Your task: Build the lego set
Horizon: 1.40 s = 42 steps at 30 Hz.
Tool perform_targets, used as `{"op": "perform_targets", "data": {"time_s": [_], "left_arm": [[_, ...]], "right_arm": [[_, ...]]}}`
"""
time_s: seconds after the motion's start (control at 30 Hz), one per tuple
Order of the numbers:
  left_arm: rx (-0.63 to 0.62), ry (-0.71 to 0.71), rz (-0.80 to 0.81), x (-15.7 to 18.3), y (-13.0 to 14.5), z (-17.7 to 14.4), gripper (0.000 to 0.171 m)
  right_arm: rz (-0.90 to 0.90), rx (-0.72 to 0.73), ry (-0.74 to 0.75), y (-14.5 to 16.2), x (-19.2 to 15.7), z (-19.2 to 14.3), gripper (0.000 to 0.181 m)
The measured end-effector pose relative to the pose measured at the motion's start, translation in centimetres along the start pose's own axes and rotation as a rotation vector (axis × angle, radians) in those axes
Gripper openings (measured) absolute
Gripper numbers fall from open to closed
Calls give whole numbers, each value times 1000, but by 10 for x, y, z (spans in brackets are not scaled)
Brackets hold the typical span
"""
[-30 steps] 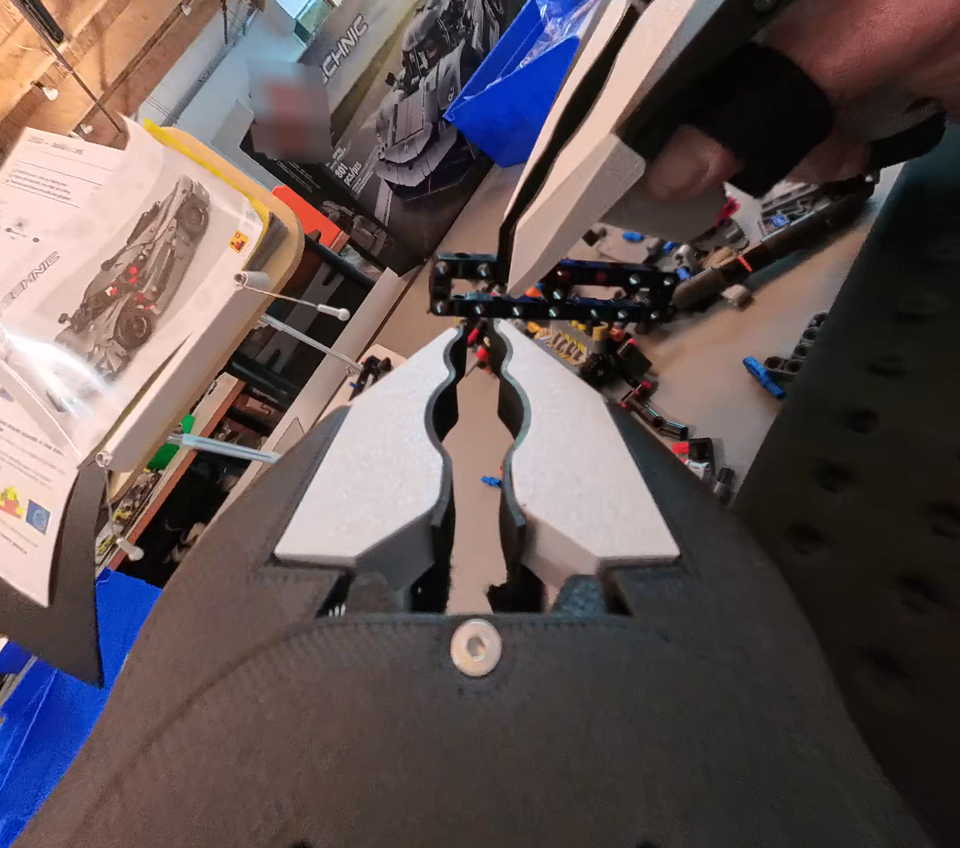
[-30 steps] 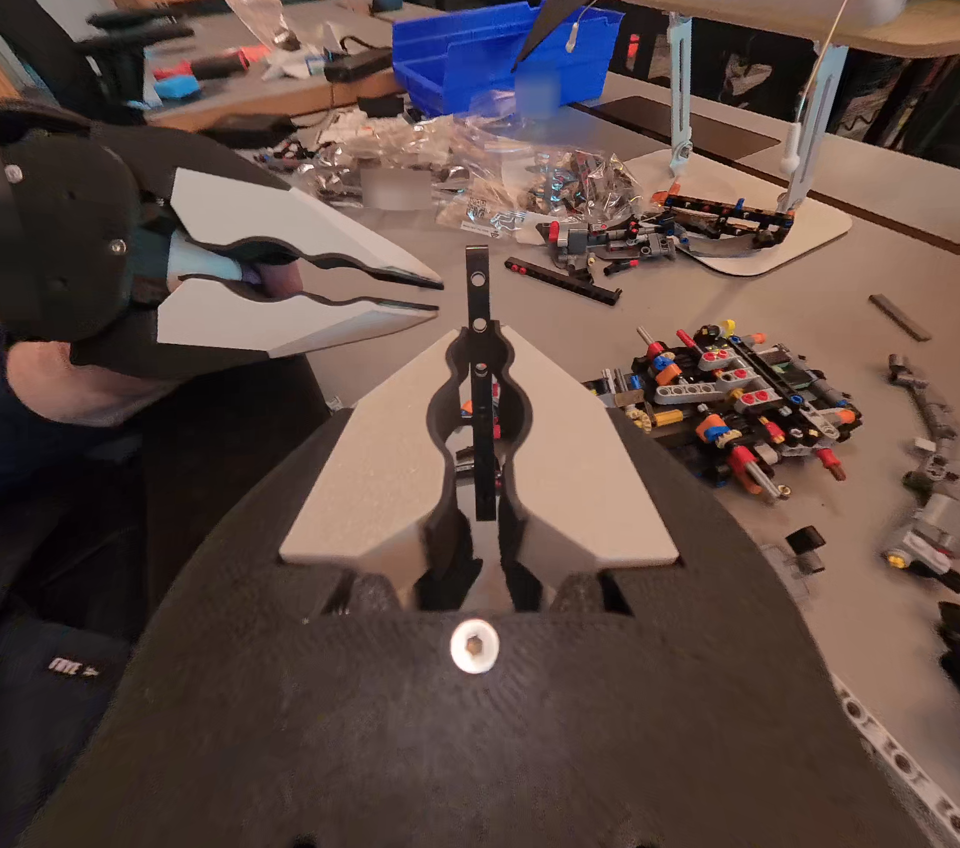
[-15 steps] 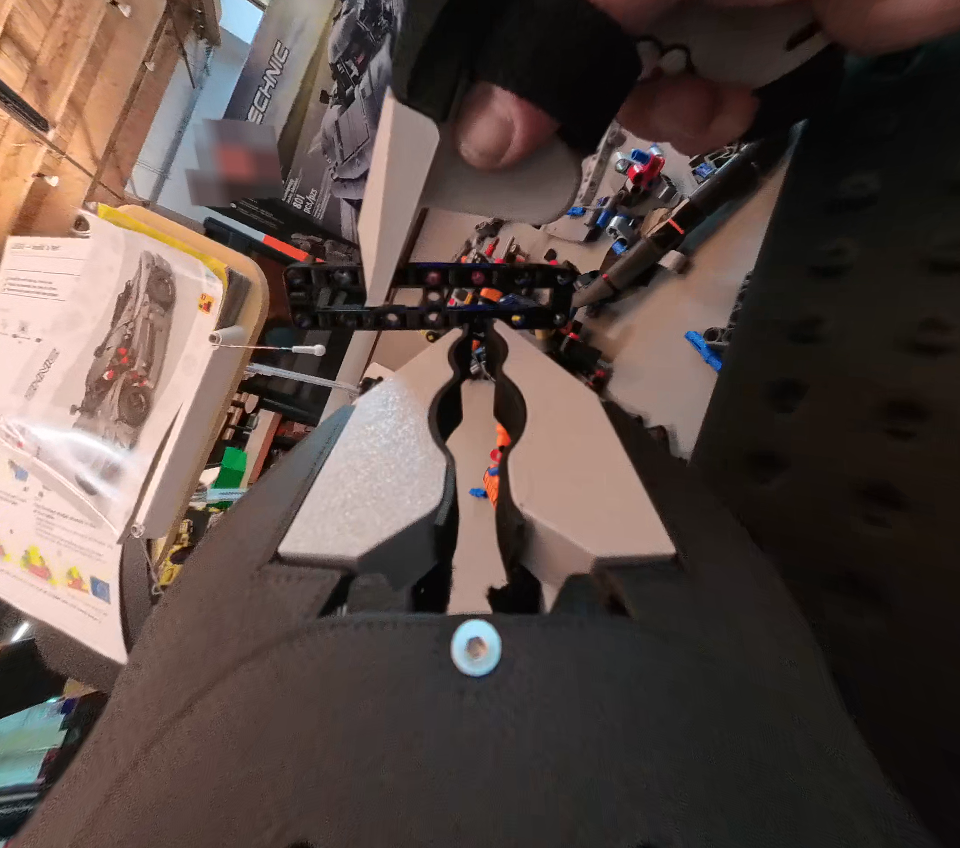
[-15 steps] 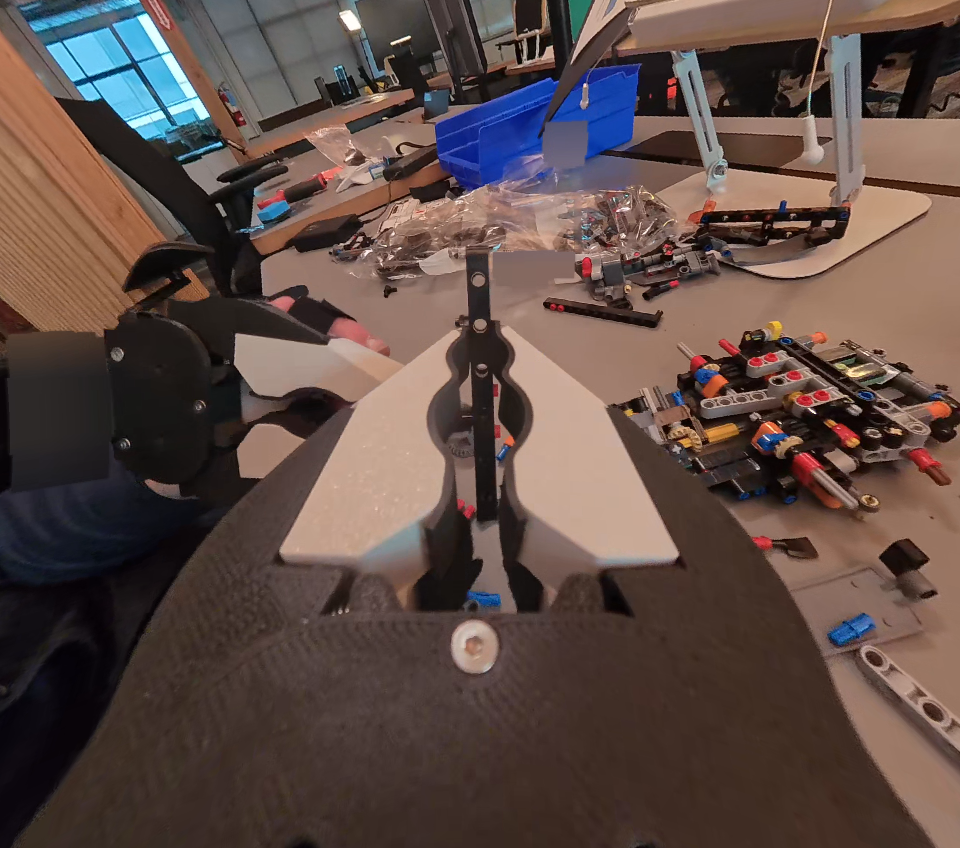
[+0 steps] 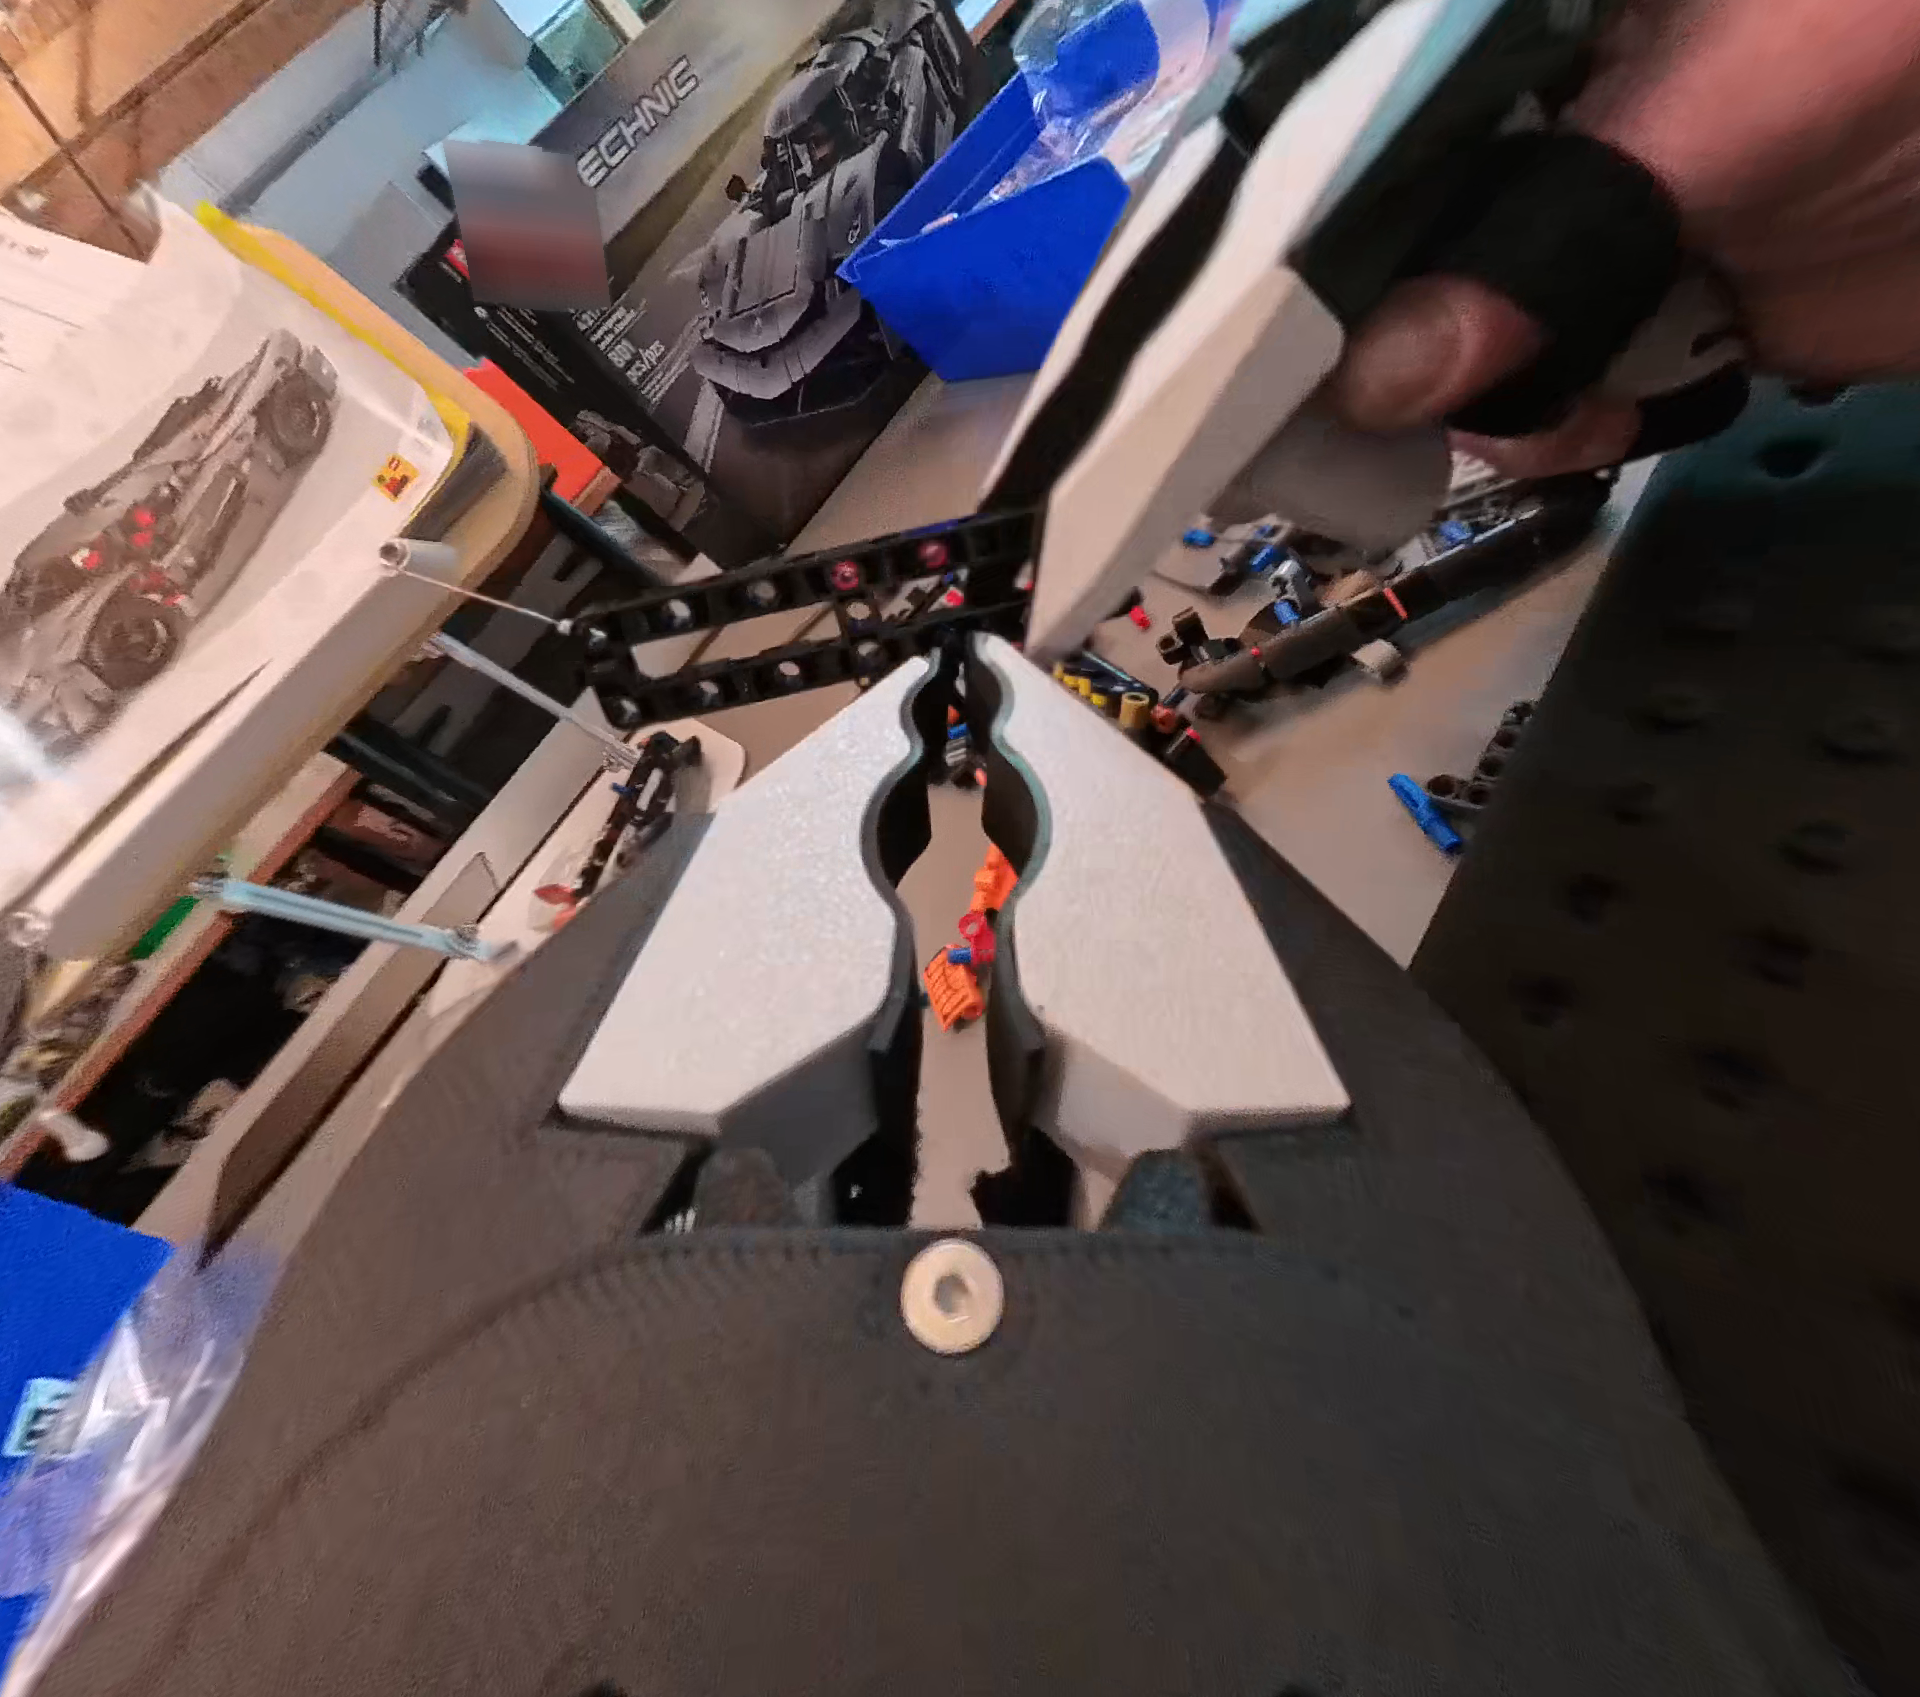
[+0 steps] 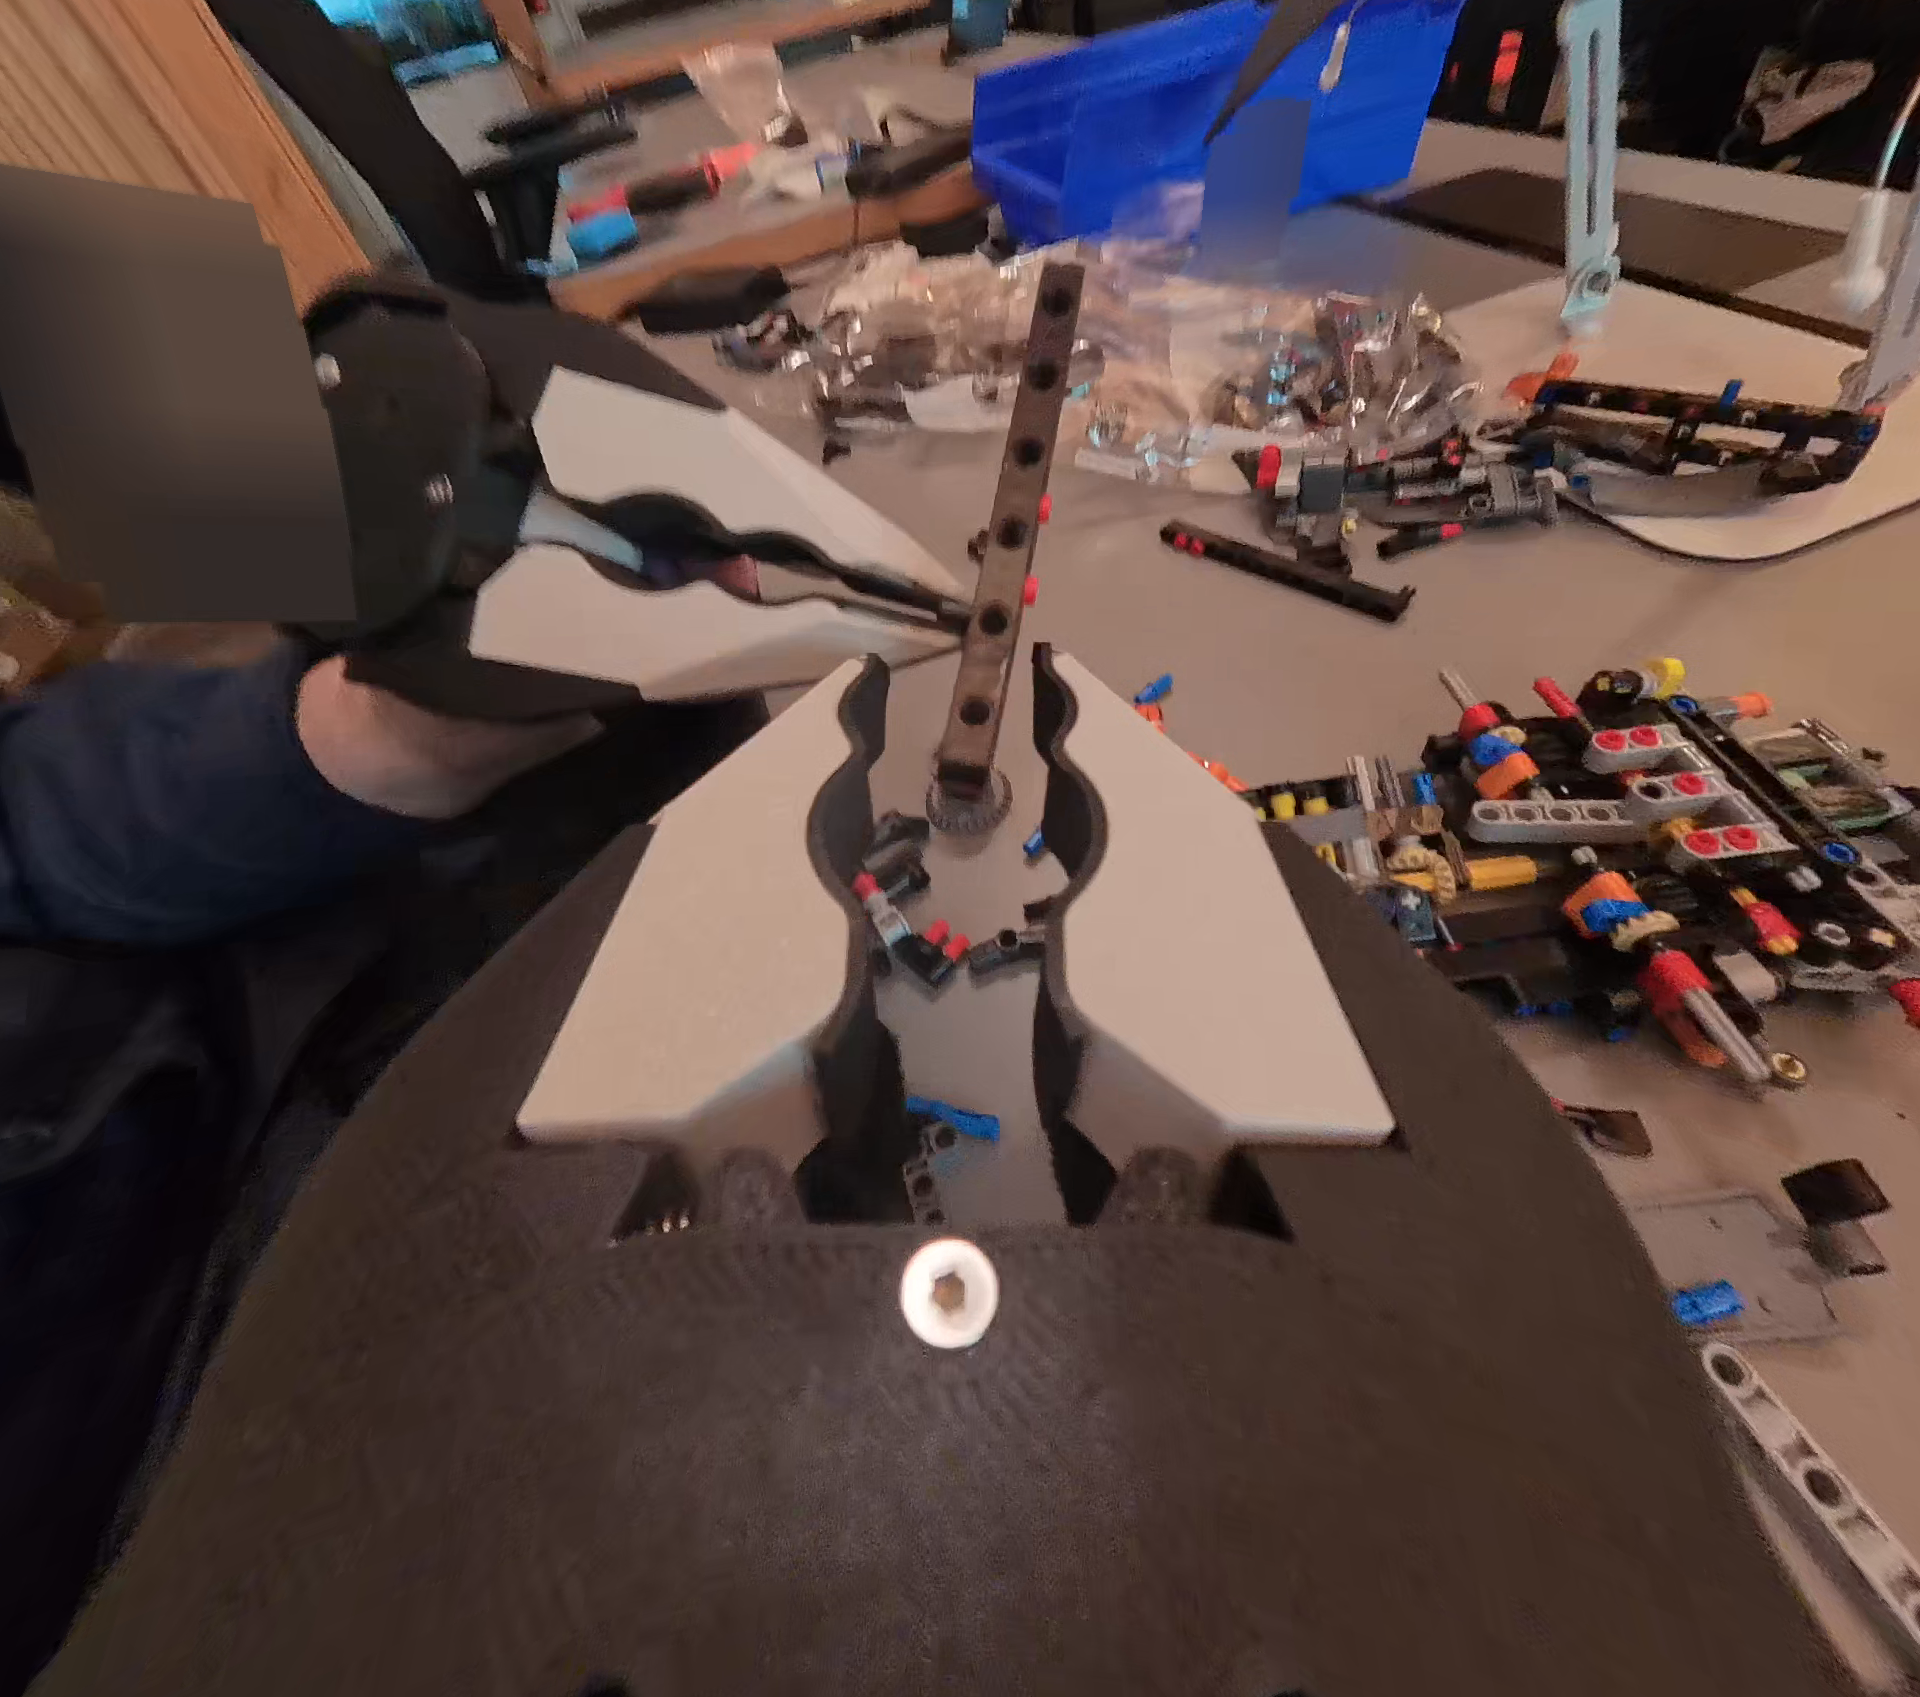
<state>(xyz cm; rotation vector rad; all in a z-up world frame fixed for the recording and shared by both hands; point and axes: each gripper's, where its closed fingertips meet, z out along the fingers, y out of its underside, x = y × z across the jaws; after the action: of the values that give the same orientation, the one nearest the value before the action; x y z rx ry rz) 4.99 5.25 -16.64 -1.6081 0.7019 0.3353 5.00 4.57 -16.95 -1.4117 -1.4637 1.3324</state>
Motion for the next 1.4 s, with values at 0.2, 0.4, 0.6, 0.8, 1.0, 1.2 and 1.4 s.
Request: {"op": "perform_targets", "data": {"time_s": [0.2, 0.4, 0.6, 0.8, 1.0, 1.2, 1.4], "left_arm": [[28, 9, -14, 0, -3, 0, 1], [-1, -11, -3, -3, 2, 3, 2], [-25, -33, 28, -3, 3, 3, 1], [-33, -4, -56, -4, 7, 6, 7], [-47, 8, -118, -7, 11, 6, 2], [-113, -16, -77, -6, 18, 7, 1], [-194, -82, 77, -3, 22, 9, 0]], "right_arm": [[-151, -81, 158, 6, 9, 1, 6], [-195, -114, 236, 7, 13, 3, 5], [-217, -141, 277, 8, 15, 5, 6], [-399, -202, 450, 5, 20, 6, 6], [-513, -259, 535, 7, 22, 9, 5], [-459, -279, 561, 11, 25, 11, 5], [-329, -244, 511, 17, 29, 11, 6]]}}
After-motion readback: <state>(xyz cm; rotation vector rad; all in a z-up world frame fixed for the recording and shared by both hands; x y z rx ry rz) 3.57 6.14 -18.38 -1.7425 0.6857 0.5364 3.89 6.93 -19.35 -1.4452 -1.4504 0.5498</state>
